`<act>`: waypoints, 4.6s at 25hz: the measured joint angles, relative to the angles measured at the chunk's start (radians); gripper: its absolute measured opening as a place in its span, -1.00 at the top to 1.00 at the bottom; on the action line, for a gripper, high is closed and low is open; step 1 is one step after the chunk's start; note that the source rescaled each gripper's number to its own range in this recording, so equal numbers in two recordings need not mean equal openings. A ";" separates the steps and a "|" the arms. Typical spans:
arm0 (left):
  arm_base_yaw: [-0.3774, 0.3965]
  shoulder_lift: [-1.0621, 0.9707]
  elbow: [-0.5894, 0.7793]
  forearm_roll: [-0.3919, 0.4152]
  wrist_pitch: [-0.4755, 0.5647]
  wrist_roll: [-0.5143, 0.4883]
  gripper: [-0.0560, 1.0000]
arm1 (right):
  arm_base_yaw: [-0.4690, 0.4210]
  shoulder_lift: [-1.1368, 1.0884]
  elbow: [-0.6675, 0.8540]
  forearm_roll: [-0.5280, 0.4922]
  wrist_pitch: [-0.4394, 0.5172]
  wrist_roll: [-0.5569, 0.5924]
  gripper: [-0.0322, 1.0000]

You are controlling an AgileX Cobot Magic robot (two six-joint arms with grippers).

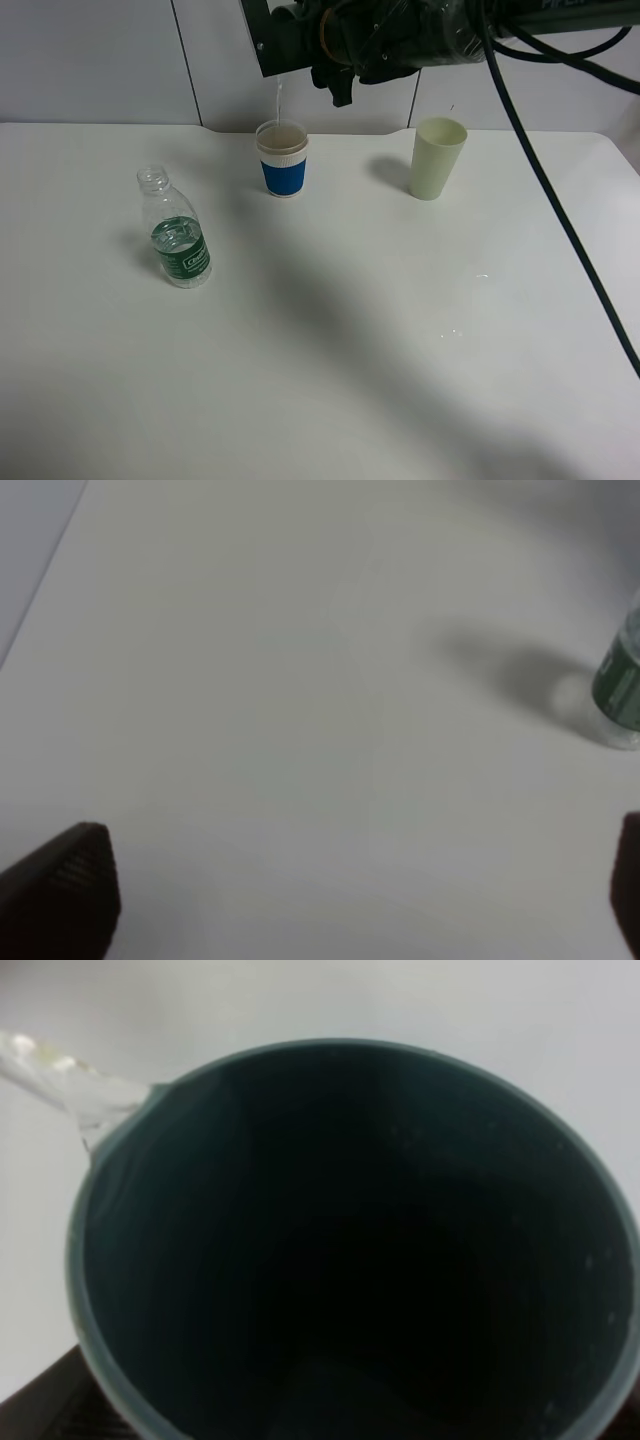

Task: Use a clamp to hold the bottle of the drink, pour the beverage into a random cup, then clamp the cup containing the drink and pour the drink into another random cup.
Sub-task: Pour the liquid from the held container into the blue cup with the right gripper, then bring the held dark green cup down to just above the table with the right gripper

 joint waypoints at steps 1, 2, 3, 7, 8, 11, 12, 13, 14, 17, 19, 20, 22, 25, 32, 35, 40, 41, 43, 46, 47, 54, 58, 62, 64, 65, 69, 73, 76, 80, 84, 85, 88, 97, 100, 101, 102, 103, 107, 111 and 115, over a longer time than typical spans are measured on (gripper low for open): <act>0.000 0.000 0.000 0.000 0.000 0.000 -1.00 | 0.000 0.000 0.000 0.000 0.001 -0.010 0.93; 0.000 0.000 0.000 0.000 0.000 0.000 -1.00 | 0.000 0.000 0.000 -0.001 0.001 -0.025 0.93; 0.000 0.000 0.000 0.000 0.000 0.000 -1.00 | 0.000 0.000 0.000 -0.001 0.001 -0.048 0.93; 0.000 0.000 0.000 0.000 0.000 0.000 -1.00 | 0.000 0.000 0.000 -0.001 0.001 -0.110 0.93; 0.000 0.000 0.000 0.000 0.000 0.000 -1.00 | 0.000 0.000 0.000 -0.001 0.001 -0.133 0.93; 0.000 0.000 0.000 0.000 0.000 0.000 -1.00 | 0.000 0.000 0.000 -0.001 0.009 -0.146 0.93; 0.000 0.000 0.000 0.000 0.000 0.000 -1.00 | 0.000 0.000 0.000 -0.001 0.019 -0.147 0.93; 0.000 0.000 0.000 0.000 0.000 0.000 -1.00 | 0.000 0.000 0.000 -0.001 0.021 -0.147 0.93; 0.000 0.000 0.000 0.000 0.000 0.000 -1.00 | 0.000 0.000 0.000 -0.001 0.021 -0.147 0.93; 0.000 0.000 0.000 0.000 0.001 0.000 -1.00 | 0.000 0.000 0.000 -0.001 0.024 -0.170 0.93; 0.000 0.000 0.000 0.000 0.001 0.000 -1.00 | 0.001 0.000 0.000 -0.001 0.026 -0.184 0.93; 0.000 0.000 0.000 0.000 0.001 0.000 -1.00 | 0.003 0.000 0.000 -0.001 0.026 -0.199 0.93; 0.000 0.000 0.000 0.000 0.001 0.000 -1.00 | 0.006 0.000 0.000 -0.001 0.026 -0.221 0.93; 0.000 0.000 0.000 0.000 0.000 0.000 -1.00 | 0.007 0.000 0.000 -0.001 0.025 -0.233 0.93; 0.000 0.000 0.000 0.000 0.000 0.000 -1.00 | 0.007 -0.001 0.000 -0.001 0.025 -0.232 0.93; 0.000 0.000 0.000 0.000 0.000 0.000 -1.00 | 0.007 -0.001 0.000 -0.001 0.025 -0.236 0.93; 0.000 0.000 0.000 0.000 0.000 0.000 -1.00 | 0.009 -0.001 0.000 -0.001 0.025 -0.281 0.93; 0.000 0.000 0.000 0.000 0.000 0.000 -1.00 | 0.011 -0.001 0.000 -0.001 0.026 -0.289 0.93; 0.000 0.000 0.000 0.000 0.000 0.000 -1.00 | 0.013 -0.001 0.000 -0.001 0.025 -0.298 0.93; 0.000 0.000 0.000 0.000 0.000 0.000 -1.00 | 0.023 -0.001 0.000 -0.001 0.024 -0.336 0.93; 0.000 0.000 0.000 0.000 0.000 0.000 -1.00 | 0.026 -0.001 0.000 -0.001 0.023 -0.349 0.93; 0.000 0.000 0.000 0.000 0.000 0.000 -1.00 | 0.035 -0.001 0.000 0.014 0.023 -0.196 0.93; 0.000 0.000 0.000 0.000 0.000 0.000 -1.00 | 0.035 -0.001 0.000 0.188 0.029 0.311 0.93; 0.000 0.000 0.000 0.000 0.000 0.000 -1.00 | 0.035 -0.004 0.000 0.308 0.054 0.515 0.93; 0.000 0.000 0.000 0.000 0.000 0.000 -1.00 | 0.038 -0.016 0.000 0.443 0.082 0.582 0.93; 0.000 0.000 0.000 0.000 0.000 0.000 -1.00 | 0.043 -0.026 0.000 0.485 0.084 0.586 0.93; 0.000 0.000 0.000 0.000 0.000 0.000 -1.00 | 0.053 -0.055 -0.001 0.603 0.090 0.566 0.93; 0.000 0.000 0.000 0.000 0.000 0.000 -1.00 | 0.058 -0.086 -0.002 0.734 0.094 0.498 0.93; 0.000 0.000 0.000 0.000 0.000 0.000 -1.00 | 0.058 -0.136 -0.003 1.039 0.103 0.274 0.93; 0.000 0.000 0.000 0.000 0.000 0.000 -1.00 | 0.058 -0.199 0.004 1.414 0.100 -0.052 0.93; 0.000 0.000 0.000 0.000 0.000 0.000 -1.00 | 0.058 -0.317 0.244 1.774 -0.174 -0.314 0.93; 0.000 0.000 0.000 0.000 0.000 0.000 -1.00 | 0.058 -0.330 0.287 1.803 -0.208 -0.330 0.93; 0.000 0.000 0.000 0.000 0.000 0.000 -1.00 | 0.058 -0.356 0.353 1.830 -0.276 -0.342 0.93; 0.000 0.000 0.000 0.000 0.000 0.000 -1.00 | 0.066 -0.519 0.828 1.893 -0.731 -0.305 0.93; 0.000 0.000 0.000 0.000 0.000 0.000 -1.00 | 0.066 -0.519 1.006 1.914 -0.894 -0.292 0.93; 0.000 0.000 0.000 0.000 0.000 0.000 -1.00 | 0.066 -0.513 1.040 1.929 -0.962 -0.295 0.93; 0.000 0.000 0.000 0.000 0.000 0.001 -1.00 | 0.066 -0.505 1.054 1.939 -0.998 -0.296 0.93; 0.000 0.000 0.000 0.000 0.000 0.001 -1.00 | 0.066 -0.505 1.054 1.939 -0.998 -0.296 0.93; 0.000 0.000 0.000 0.000 0.000 0.001 -1.00 | 0.066 -0.430 1.070 1.969 -1.096 -0.323 0.93; 0.000 0.000 0.000 0.000 0.000 0.001 -1.00 | 0.066 -0.297 1.074 2.011 -1.200 -0.331 0.93; 0.000 0.000 0.000 0.000 0.000 0.001 -1.00 | 0.066 -0.238 1.074 2.067 -1.227 -0.331 0.93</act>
